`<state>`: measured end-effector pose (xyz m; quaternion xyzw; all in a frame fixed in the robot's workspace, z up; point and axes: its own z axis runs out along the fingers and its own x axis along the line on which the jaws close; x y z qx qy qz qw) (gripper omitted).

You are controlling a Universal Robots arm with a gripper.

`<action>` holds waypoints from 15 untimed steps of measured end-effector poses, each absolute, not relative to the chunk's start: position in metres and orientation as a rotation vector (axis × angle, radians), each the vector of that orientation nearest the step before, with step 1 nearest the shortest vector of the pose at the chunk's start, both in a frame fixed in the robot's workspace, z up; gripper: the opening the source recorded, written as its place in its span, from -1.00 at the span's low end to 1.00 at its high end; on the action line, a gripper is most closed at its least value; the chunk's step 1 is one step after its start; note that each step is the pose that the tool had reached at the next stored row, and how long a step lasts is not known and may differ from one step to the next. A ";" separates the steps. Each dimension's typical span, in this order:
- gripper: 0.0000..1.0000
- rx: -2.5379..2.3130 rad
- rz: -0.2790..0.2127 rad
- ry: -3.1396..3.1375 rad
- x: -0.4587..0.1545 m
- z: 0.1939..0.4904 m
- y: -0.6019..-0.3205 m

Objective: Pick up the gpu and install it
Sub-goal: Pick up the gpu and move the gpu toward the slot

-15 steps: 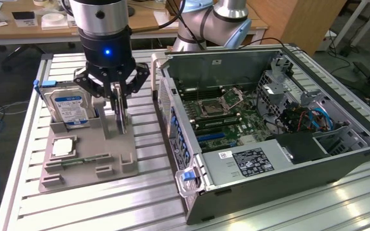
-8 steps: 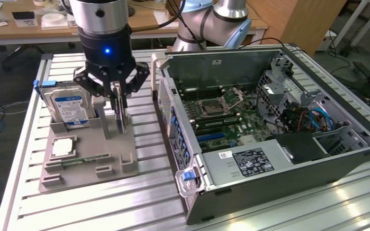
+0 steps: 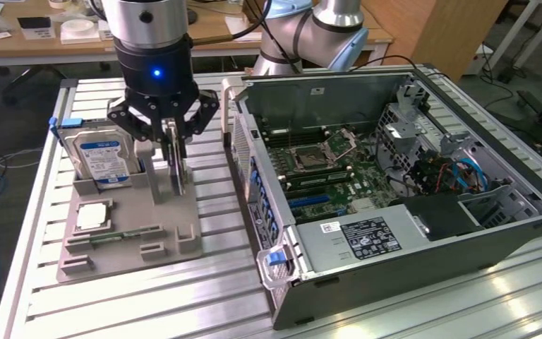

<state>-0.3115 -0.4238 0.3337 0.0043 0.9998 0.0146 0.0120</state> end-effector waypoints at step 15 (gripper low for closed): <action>-0.44 0.013 0.041 3.117 -0.311 0.337 -0.424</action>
